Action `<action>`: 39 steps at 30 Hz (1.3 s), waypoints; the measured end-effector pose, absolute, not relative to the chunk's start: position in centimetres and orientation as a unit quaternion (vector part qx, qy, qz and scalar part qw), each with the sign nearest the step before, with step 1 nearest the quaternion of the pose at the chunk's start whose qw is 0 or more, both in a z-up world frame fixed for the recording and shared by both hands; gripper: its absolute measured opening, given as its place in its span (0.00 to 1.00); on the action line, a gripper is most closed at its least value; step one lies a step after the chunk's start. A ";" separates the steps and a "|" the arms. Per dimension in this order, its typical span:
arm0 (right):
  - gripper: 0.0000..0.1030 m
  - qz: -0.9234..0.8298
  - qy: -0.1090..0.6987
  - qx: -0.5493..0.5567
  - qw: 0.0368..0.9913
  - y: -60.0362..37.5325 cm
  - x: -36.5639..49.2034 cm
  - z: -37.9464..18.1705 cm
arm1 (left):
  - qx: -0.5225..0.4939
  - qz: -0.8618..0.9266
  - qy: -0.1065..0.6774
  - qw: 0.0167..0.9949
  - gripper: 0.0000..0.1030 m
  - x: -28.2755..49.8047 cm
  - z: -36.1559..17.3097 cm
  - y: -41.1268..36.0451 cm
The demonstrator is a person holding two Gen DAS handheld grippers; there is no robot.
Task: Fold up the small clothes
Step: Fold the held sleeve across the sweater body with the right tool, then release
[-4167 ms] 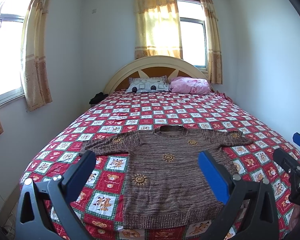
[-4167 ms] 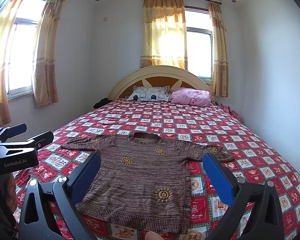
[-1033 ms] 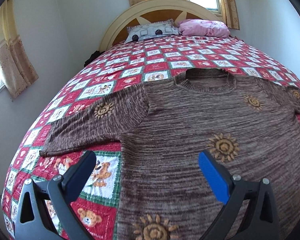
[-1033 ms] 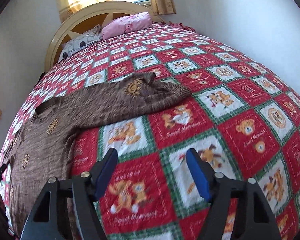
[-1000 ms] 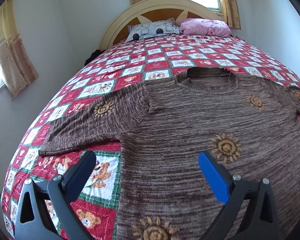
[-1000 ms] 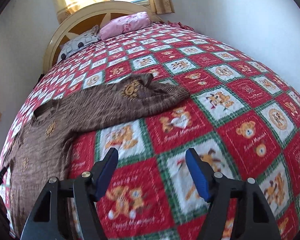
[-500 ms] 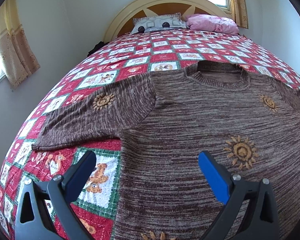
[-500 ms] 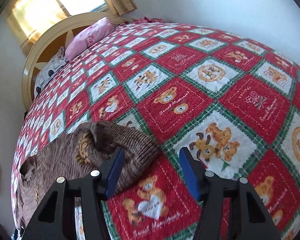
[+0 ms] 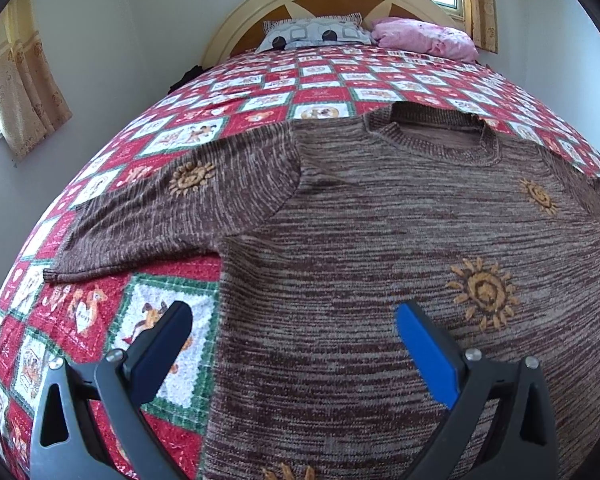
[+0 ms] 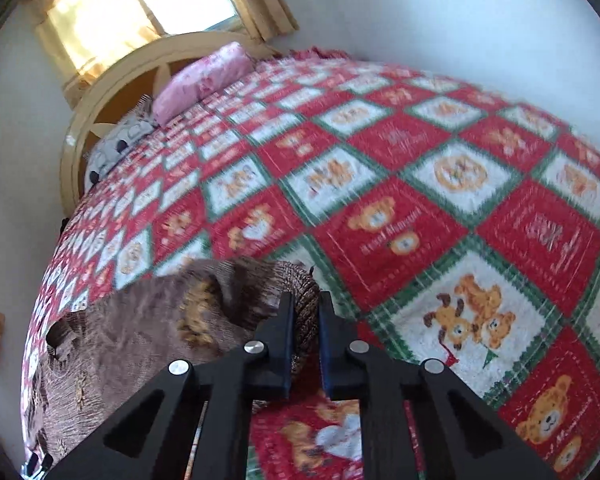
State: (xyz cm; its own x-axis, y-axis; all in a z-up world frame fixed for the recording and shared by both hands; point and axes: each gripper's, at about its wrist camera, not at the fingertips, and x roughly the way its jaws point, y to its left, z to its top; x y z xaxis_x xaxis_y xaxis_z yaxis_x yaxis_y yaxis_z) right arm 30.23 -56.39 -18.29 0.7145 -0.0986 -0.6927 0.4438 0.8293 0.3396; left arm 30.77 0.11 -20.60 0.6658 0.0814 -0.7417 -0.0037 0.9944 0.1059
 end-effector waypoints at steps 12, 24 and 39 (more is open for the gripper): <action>0.10 0.042 0.301 0.065 0.951 -35.0 34.4 -11.6 | 0.029 0.014 0.426 0.904 1.00 31.1 -21.4 0.4; 0.74 0.156 0.340 0.081 0.924 -32.8 28.6 -17.4 | 0.009 -0.091 0.461 0.883 0.89 30.4 -20.4 -2.2; 0.74 0.034 0.275 0.224 0.934 -44.3 22.9 -20.8 | 0.108 -0.213 0.415 0.878 0.65 33.7 -17.6 -19.6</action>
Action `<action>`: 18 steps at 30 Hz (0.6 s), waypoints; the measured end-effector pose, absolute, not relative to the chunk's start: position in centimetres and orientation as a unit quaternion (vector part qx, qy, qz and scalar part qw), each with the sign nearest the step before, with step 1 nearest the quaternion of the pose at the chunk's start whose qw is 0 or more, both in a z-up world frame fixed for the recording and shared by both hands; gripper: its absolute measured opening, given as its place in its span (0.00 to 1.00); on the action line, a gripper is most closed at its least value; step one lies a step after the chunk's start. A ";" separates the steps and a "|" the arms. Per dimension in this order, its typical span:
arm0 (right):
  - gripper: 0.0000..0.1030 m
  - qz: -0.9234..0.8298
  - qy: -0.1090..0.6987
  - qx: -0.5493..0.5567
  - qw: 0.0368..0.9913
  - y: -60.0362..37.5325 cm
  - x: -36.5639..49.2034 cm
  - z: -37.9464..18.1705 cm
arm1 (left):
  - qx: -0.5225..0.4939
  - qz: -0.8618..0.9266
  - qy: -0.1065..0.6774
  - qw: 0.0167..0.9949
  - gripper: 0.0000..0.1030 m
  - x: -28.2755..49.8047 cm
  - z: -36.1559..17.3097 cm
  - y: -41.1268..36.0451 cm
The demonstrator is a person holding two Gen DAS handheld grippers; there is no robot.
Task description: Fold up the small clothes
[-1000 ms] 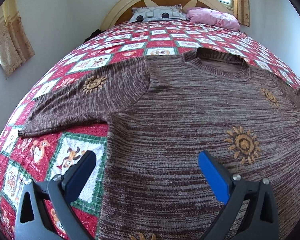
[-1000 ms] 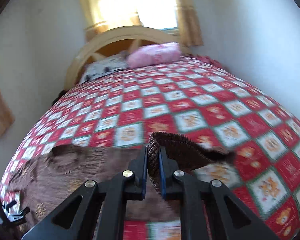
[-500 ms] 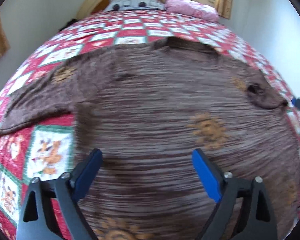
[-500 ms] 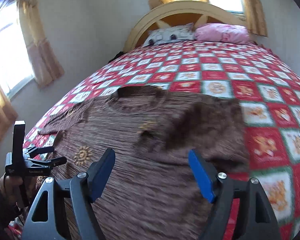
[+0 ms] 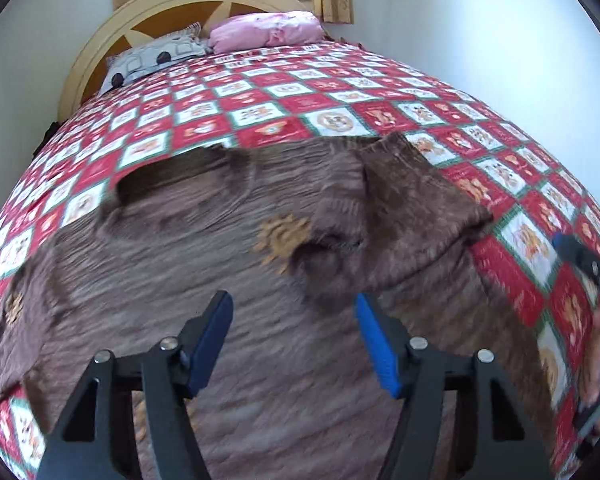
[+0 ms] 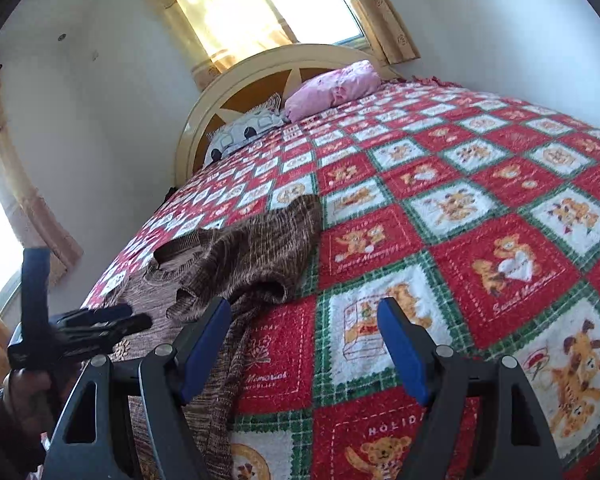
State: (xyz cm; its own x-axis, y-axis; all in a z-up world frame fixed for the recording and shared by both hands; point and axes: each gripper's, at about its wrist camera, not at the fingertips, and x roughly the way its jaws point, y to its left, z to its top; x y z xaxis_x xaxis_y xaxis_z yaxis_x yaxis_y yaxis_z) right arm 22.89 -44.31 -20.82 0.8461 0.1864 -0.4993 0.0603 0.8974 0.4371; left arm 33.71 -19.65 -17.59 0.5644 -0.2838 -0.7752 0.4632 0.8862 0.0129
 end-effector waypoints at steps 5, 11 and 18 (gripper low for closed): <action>0.74 0.032 0.271 0.245 0.930 -45.2 23.0 -21.3 | 0.067 -0.231 0.436 0.867 0.64 36.5 -18.3 -21.9; 0.74 0.029 0.286 0.239 0.928 -44.9 23.6 -21.7 | 0.064 -0.219 0.460 0.858 0.27 38.5 -19.9 -23.6; 0.74 0.028 0.299 0.233 0.925 -44.6 24.0 -22.0 | -0.031 -0.251 0.437 0.863 0.15 38.3 -16.2 -19.8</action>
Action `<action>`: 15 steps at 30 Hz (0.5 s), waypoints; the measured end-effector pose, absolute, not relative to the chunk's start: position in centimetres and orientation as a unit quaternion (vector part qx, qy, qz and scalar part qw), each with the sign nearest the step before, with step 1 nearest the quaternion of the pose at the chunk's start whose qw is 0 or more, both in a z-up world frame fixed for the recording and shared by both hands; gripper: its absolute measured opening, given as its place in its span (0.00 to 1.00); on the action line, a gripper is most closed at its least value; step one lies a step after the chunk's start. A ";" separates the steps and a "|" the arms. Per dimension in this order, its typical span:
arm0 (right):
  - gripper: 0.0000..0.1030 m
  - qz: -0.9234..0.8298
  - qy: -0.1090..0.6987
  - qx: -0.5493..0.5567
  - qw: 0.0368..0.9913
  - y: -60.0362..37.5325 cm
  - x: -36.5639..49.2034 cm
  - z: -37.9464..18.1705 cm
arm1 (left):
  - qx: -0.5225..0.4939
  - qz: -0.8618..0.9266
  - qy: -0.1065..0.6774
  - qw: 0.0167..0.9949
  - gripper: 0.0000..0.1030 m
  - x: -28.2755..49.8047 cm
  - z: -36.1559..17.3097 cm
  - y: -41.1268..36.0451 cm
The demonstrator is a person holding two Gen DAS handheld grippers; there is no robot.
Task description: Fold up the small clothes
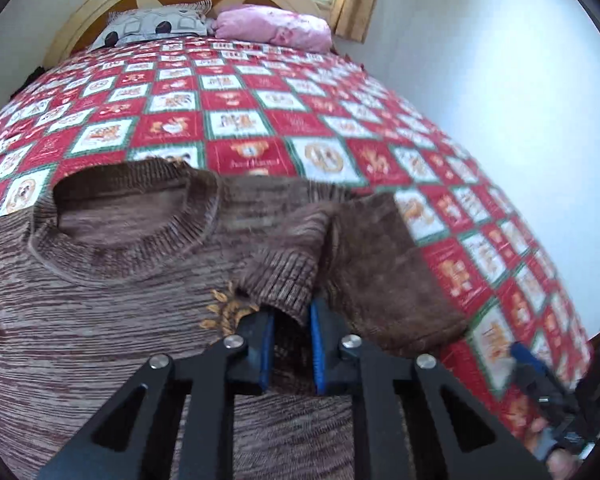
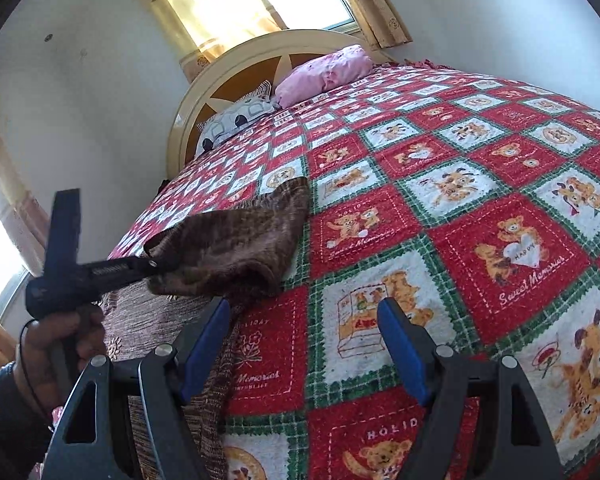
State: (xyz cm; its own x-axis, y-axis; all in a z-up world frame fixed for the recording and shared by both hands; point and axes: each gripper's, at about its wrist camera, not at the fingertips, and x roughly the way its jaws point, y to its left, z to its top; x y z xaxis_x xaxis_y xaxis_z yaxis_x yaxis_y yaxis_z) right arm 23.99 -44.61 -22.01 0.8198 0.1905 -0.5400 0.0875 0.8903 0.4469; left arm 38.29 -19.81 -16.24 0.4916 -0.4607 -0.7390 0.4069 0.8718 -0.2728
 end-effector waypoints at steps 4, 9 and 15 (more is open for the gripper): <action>0.74 0.029 0.295 0.230 0.927 -44.6 23.9 -21.9 | -0.043 -0.250 0.425 0.869 0.15 37.8 -14.3 -17.6; 0.74 0.029 0.296 0.233 0.926 -44.7 23.9 -22.0 | -0.051 -0.244 0.421 0.872 0.15 37.8 -13.6 -15.2; 0.74 0.030 0.296 0.232 0.926 -44.7 23.7 -22.0 | -0.059 -0.219 0.435 0.871 0.15 38.8 -15.3 -12.4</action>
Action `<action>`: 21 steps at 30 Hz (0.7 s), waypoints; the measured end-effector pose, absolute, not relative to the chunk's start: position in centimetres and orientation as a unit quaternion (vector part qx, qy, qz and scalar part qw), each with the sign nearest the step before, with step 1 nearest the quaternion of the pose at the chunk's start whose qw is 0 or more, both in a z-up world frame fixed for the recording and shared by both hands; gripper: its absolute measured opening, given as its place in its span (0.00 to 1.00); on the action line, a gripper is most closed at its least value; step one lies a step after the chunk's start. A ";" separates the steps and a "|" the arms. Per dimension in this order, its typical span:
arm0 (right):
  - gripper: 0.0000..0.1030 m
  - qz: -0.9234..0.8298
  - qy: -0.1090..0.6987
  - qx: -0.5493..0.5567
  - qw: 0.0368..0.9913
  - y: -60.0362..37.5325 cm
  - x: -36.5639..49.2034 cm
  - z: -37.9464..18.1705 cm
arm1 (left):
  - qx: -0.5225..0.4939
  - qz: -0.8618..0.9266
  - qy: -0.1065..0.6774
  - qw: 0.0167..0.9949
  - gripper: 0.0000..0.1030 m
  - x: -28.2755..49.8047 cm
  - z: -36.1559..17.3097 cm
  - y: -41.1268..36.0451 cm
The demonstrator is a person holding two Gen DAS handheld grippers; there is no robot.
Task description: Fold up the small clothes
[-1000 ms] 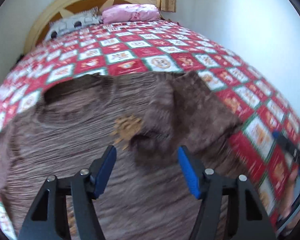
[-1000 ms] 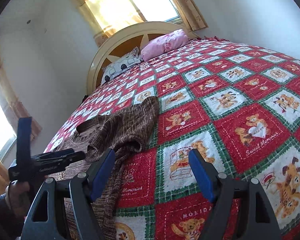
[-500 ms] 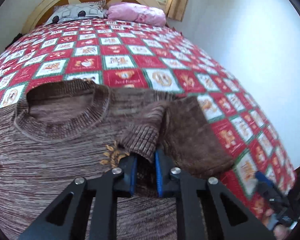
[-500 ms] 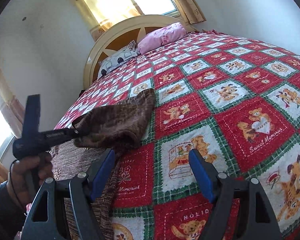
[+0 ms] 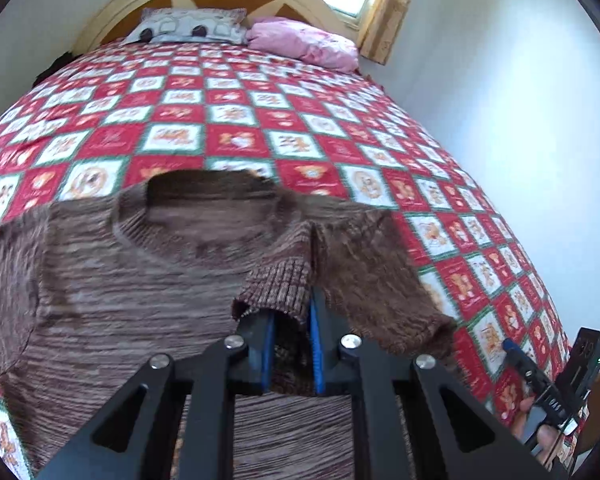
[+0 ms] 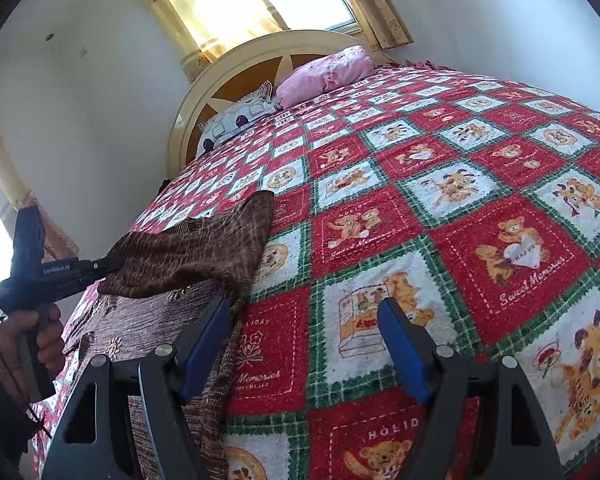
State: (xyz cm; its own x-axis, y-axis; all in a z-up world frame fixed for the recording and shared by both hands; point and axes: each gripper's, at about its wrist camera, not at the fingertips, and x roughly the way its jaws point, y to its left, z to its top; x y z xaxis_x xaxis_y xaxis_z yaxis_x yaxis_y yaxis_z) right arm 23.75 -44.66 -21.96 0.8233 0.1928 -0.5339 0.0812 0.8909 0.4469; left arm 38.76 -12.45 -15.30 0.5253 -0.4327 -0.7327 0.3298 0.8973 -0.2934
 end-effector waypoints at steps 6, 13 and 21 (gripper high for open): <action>0.74 0.030 0.298 0.231 0.926 -44.7 23.8 -22.0 | -0.064 -0.191 0.456 0.867 0.22 39.0 -18.3 -10.3; 0.74 0.030 0.300 0.232 0.925 -44.7 23.9 -22.1 | -0.081 -0.139 0.465 0.871 0.34 39.8 -19.4 -7.8; 0.74 0.026 0.304 0.230 0.924 -44.7 24.1 -22.2 | -0.166 -0.176 0.482 0.842 0.31 41.6 -19.6 -5.7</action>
State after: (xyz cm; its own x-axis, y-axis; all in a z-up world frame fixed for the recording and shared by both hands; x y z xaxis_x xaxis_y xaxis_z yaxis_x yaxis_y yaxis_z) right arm 24.11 -44.68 -22.24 0.8134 0.1891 -0.5501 0.0912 0.8926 0.4416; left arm 41.62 -5.67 -19.60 0.4730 -0.4558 -0.7540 0.1363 0.8834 -0.4484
